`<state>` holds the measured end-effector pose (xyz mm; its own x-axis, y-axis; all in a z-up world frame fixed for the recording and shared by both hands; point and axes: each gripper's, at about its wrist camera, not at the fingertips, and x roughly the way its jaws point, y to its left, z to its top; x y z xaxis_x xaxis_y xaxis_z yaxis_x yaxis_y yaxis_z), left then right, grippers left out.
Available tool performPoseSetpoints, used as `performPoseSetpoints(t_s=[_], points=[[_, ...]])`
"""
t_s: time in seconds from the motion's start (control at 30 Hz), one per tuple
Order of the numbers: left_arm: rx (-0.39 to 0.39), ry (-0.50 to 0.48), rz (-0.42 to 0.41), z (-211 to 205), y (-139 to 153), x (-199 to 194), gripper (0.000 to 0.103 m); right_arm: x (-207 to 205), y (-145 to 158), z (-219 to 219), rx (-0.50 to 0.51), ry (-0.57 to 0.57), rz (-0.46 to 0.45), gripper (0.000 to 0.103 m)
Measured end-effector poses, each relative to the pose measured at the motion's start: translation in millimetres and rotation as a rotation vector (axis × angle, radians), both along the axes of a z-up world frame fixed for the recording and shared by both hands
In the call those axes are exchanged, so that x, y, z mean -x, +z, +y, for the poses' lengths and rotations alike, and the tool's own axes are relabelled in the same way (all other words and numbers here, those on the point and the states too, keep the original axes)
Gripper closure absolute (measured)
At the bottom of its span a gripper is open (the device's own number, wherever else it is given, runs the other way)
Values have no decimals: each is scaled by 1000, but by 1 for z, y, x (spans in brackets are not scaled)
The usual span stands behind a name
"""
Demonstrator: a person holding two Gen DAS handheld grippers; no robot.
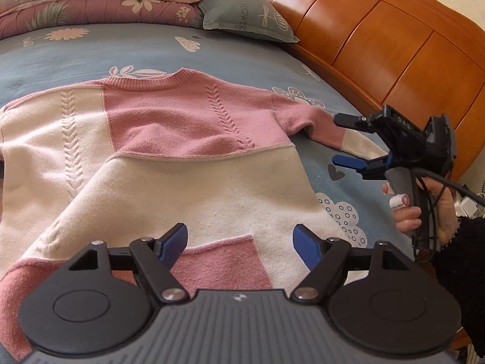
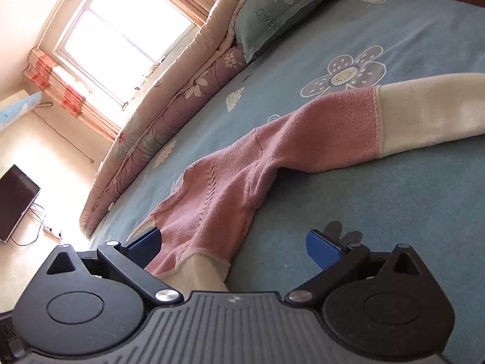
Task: Fold clothes
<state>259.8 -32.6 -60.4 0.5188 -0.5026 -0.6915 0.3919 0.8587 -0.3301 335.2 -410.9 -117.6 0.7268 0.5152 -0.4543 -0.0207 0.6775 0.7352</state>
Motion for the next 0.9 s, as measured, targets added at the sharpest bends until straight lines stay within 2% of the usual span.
performPoseSetpoints(t_s=[0.07,0.23,0.37,0.43,0.53,0.63,0.73,0.87,0.9], points=[[-6,3,7,1,-3,-2,26,-31,-14,4,-31,-2,35,0],[-10,26,42,7,-14,-10,26,-81,-20,29,48,28,-28,0],[-25,50,61,12,-21,-15,26,-95,-18,36,-6,82,-21,0],[-21,57,56,16,-21,-16,26,-94,-7,25,-57,110,-37,0],[-22,74,51,22,-20,-16,26,-86,15,-6,-110,41,-115,0],[-16,83,51,24,-20,-15,26,-84,22,-28,-167,-1,-119,0],[-13,76,54,22,-20,-14,26,-79,13,-23,-110,18,-70,0],[-23,59,56,18,-19,-10,26,-68,-19,1,-99,97,40,0],[-25,58,57,17,-19,-10,26,-64,-21,9,-68,107,24,0]])
